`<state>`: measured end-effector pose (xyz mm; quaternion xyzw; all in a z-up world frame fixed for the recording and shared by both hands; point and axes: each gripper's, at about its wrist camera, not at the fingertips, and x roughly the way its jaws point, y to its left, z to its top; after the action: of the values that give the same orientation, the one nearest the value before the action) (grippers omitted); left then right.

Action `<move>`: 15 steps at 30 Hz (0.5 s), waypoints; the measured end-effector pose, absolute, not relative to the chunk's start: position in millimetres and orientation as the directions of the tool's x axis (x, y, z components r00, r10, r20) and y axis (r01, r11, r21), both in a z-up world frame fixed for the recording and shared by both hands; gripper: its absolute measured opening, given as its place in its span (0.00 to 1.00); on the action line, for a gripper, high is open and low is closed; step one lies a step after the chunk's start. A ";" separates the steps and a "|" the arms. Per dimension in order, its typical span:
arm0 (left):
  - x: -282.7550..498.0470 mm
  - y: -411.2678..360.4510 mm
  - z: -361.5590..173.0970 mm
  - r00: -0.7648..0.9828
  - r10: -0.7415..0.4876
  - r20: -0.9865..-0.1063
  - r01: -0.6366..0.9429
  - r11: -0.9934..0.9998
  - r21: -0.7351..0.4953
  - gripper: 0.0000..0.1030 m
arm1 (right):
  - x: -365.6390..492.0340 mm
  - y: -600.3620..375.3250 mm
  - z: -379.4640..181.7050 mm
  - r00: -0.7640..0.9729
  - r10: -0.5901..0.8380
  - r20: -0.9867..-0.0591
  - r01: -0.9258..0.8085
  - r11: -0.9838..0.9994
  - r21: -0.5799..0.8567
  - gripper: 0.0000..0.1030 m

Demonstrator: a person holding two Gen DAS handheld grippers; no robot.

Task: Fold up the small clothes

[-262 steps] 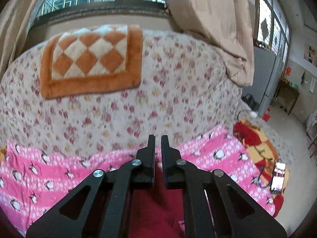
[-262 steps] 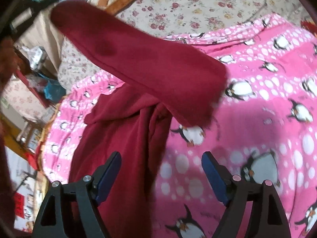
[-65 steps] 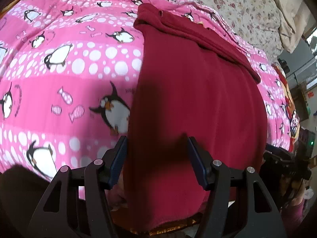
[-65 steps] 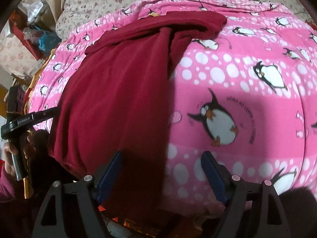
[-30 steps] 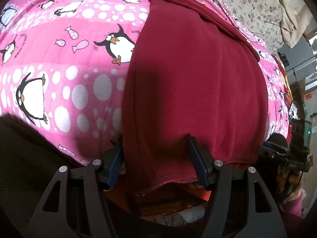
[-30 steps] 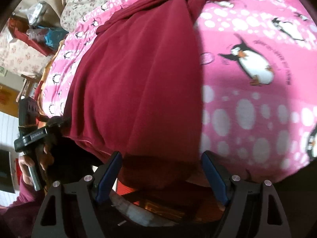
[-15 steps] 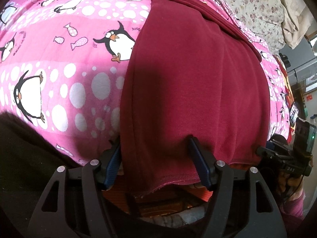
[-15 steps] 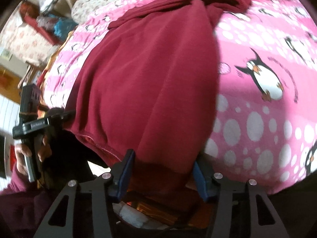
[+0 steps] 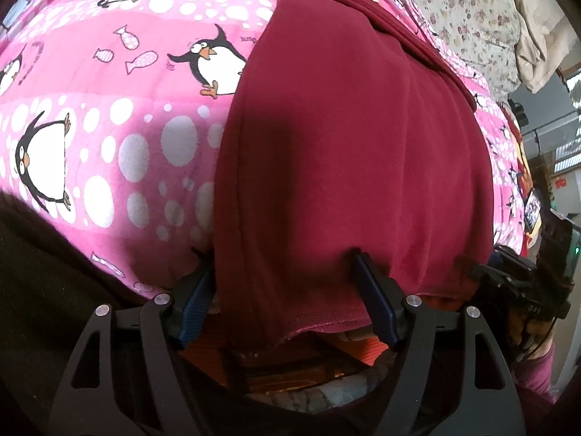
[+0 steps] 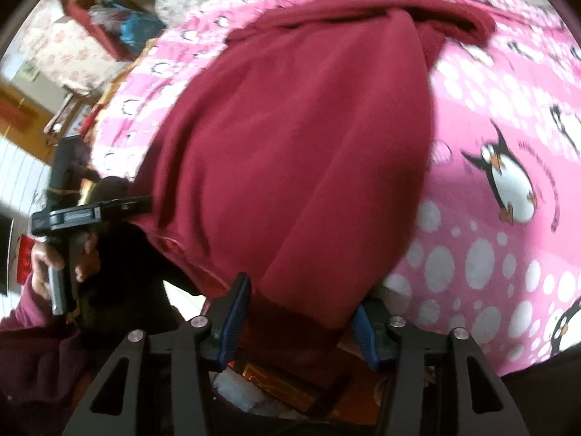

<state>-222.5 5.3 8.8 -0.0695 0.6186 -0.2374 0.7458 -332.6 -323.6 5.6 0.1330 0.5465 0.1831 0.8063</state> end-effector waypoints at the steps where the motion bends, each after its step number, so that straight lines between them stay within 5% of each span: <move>1: -222.3 5.4 8.7 0.123 -0.442 -0.889 0.262 0.878 -0.400 0.72 | -331.6 -321.7 7.6 0.343 0.442 -0.829 -0.158 0.897 0.413 0.49; 15: -224.1 12.9 9.6 0.124 -0.451 -0.884 0.252 0.876 -0.412 0.70 | -327.0 -317.7 -2.8 0.338 0.436 -0.834 -0.165 0.900 0.404 0.47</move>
<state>-224.1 12.9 9.6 -0.0806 0.6185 -0.2357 0.7452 -327.0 -317.7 -2.8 0.1248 0.5445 0.1858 0.8083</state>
